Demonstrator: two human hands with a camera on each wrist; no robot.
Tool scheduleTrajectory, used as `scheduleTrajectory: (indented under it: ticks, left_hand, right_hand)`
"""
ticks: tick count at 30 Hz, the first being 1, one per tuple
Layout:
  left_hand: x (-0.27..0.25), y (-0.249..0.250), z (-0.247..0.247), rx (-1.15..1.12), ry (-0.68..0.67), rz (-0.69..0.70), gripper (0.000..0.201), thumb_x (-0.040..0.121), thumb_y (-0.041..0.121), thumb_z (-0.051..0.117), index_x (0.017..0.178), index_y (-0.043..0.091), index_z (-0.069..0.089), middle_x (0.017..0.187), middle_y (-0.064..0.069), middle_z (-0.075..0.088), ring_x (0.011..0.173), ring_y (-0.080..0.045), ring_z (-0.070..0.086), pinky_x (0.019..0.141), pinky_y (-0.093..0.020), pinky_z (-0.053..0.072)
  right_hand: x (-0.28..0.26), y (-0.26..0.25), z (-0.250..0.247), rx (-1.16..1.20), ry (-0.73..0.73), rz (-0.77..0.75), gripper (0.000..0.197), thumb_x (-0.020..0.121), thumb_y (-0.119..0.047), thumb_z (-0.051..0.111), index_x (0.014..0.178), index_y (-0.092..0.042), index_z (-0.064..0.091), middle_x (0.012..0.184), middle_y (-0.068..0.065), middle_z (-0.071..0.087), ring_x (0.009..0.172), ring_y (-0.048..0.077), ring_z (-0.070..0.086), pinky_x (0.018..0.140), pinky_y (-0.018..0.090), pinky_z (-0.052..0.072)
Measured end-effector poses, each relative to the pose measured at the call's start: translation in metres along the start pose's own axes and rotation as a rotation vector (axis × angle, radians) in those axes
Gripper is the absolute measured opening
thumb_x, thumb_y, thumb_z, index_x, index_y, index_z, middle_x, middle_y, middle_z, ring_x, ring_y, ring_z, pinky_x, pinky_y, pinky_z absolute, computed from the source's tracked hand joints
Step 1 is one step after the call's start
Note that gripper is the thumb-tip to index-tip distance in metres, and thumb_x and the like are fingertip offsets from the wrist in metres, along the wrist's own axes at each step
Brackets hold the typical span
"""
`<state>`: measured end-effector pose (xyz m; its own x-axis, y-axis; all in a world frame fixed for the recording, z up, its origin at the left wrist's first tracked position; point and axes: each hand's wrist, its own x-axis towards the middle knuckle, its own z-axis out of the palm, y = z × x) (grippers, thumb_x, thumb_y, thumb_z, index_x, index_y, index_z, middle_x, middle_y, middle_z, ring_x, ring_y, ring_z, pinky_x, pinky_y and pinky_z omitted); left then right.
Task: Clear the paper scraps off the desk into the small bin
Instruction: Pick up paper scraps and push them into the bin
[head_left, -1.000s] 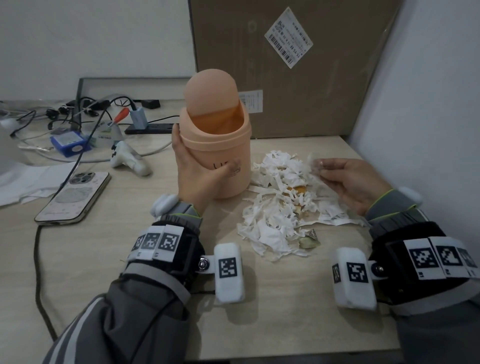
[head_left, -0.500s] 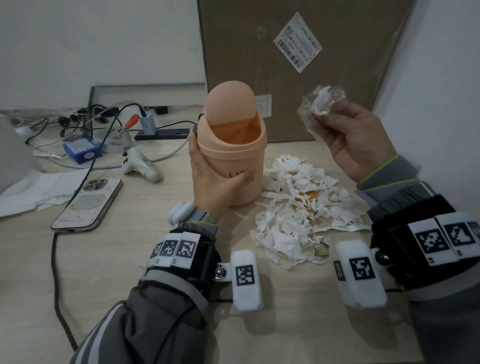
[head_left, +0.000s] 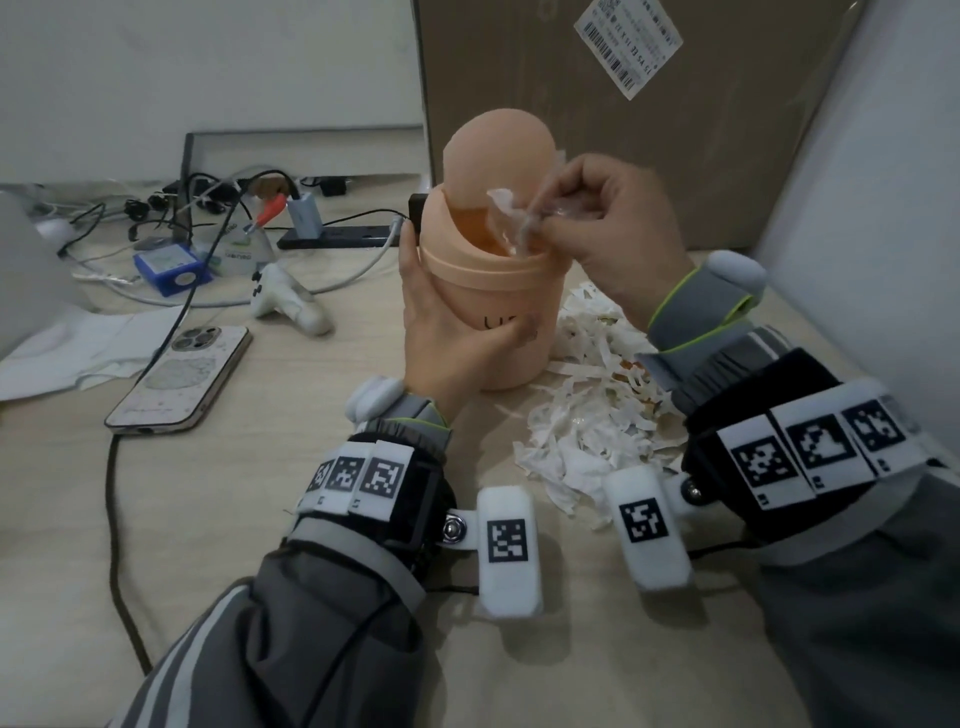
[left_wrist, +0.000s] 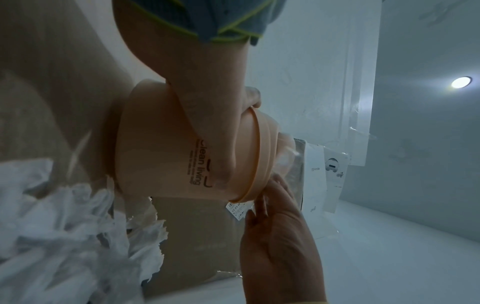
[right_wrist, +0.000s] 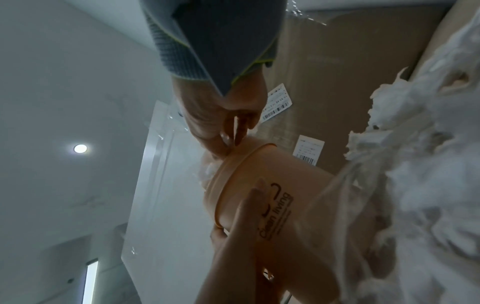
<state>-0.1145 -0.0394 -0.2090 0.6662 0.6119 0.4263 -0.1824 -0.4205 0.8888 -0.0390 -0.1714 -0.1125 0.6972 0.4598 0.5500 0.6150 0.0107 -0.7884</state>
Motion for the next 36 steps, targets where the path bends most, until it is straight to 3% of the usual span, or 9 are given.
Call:
scheduleTrajectory:
  ticks: [5, 8, 12, 15, 19, 23, 27, 31, 36]
  left_hand:
    - [-0.002, 0.001, 0.0, 0.026, -0.023, 0.047, 0.142, 0.051, 0.051, 0.085, 0.16, 0.033, -0.003, 0.164, -0.006, 0.031, 0.149, -0.023, 0.039, 0.121, -0.053, 0.037]
    - [-0.003, 0.003, 0.001, 0.047, -0.041, 0.091, 0.14, 0.053, 0.051, 0.086, 0.16, 0.032, -0.002, 0.164, -0.007, 0.031, 0.15, -0.023, 0.038, 0.121, -0.053, 0.037]
    - [-0.002, 0.003, 0.004, 0.04, -0.052, 0.107, 0.142, 0.055, 0.052, 0.088, 0.161, 0.029, -0.002, 0.163, -0.005, 0.032, 0.149, -0.021, 0.039, 0.122, -0.052, 0.037]
    - [0.0, -0.002, 0.004, 0.028, -0.037, 0.097, 0.14, 0.055, 0.049, 0.09, 0.16, 0.034, -0.002, 0.163, -0.005, 0.033, 0.149, -0.022, 0.04, 0.121, -0.053, 0.038]
    - [0.003, -0.006, 0.002, 0.001, -0.003, 0.062, 0.139, 0.052, 0.051, 0.091, 0.157, 0.043, 0.0, 0.164, -0.004, 0.031, 0.149, -0.023, 0.039, 0.12, -0.054, 0.039]
    - [0.005, -0.006, 0.002, -0.009, 0.017, 0.05, 0.142, 0.052, 0.05, 0.091, 0.159, 0.038, -0.002, 0.165, -0.002, 0.029, 0.15, -0.022, 0.037, 0.121, -0.053, 0.037]
    - [0.005, -0.005, 0.003, 0.01, 0.023, 0.067, 0.141, 0.052, 0.052, 0.09, 0.158, 0.038, -0.002, 0.166, -0.003, 0.03, 0.151, -0.023, 0.036, 0.121, -0.053, 0.037]
    - [0.003, -0.002, 0.002, 0.016, 0.007, 0.063, 0.143, 0.052, 0.052, 0.089, 0.16, 0.033, -0.004, 0.166, -0.002, 0.029, 0.151, -0.022, 0.036, 0.122, -0.053, 0.036]
    - [0.0, 0.002, 0.002, 0.032, -0.02, 0.072, 0.142, 0.053, 0.051, 0.087, 0.16, 0.031, -0.004, 0.163, -0.003, 0.031, 0.149, -0.022, 0.037, 0.121, -0.053, 0.037]
  right_hand:
    - [0.001, -0.002, -0.004, -0.419, -0.207, -0.064, 0.002, 0.079, -0.028, 0.069, 0.078, -0.028, 0.067, 0.072, -0.013, 0.062, 0.075, 0.005, 0.055, 0.082, 0.028, 0.043]
    - [0.001, -0.006, -0.007, -0.691, -0.408, -0.049, 0.032, 0.094, -0.033, 0.047, 0.063, -0.024, 0.049, 0.068, -0.007, 0.051, 0.088, 0.019, 0.049, 0.105, 0.044, 0.027]
    - [-0.003, -0.005, -0.002, -0.744, -0.491, 0.068, 0.046, 0.097, -0.038, 0.024, 0.061, -0.023, 0.048, 0.099, 0.005, 0.059, 0.123, 0.03, 0.035, 0.115, 0.055, -0.003]
    - [-0.003, -0.009, -0.005, -0.691, -0.406, -0.047, 0.045, 0.094, -0.043, 0.037, 0.056, -0.024, 0.052, 0.067, -0.006, 0.056, 0.092, 0.022, 0.052, 0.113, 0.055, 0.015]
    - [-0.003, -0.016, -0.02, -0.404, -0.212, -0.145, 0.015, 0.083, -0.031, 0.066, 0.084, -0.02, 0.076, 0.081, -0.004, 0.073, 0.079, 0.005, 0.063, 0.084, 0.026, 0.048]
    - [0.003, -0.015, -0.03, -0.349, 0.031, -0.169, 0.019, 0.076, -0.033, 0.071, 0.088, -0.019, 0.069, 0.087, -0.005, 0.068, 0.078, 0.003, 0.06, 0.073, 0.017, 0.049]
    - [0.006, -0.008, -0.036, -0.463, -0.013, -0.015, 0.044, 0.071, -0.042, 0.076, 0.105, -0.02, 0.06, 0.1, -0.006, 0.062, 0.084, 0.006, 0.055, 0.072, 0.021, 0.045]
    - [0.006, -0.008, -0.03, -0.445, -0.015, -0.014, 0.02, 0.072, -0.021, 0.078, 0.086, -0.011, 0.068, 0.077, -0.004, 0.065, 0.067, 0.005, 0.056, 0.066, 0.023, 0.05]
    - [0.001, -0.015, -0.025, -0.424, -0.035, -0.176, 0.008, 0.074, -0.018, 0.072, 0.081, -0.022, 0.072, 0.077, -0.006, 0.068, 0.071, 0.002, 0.061, 0.077, 0.025, 0.054]
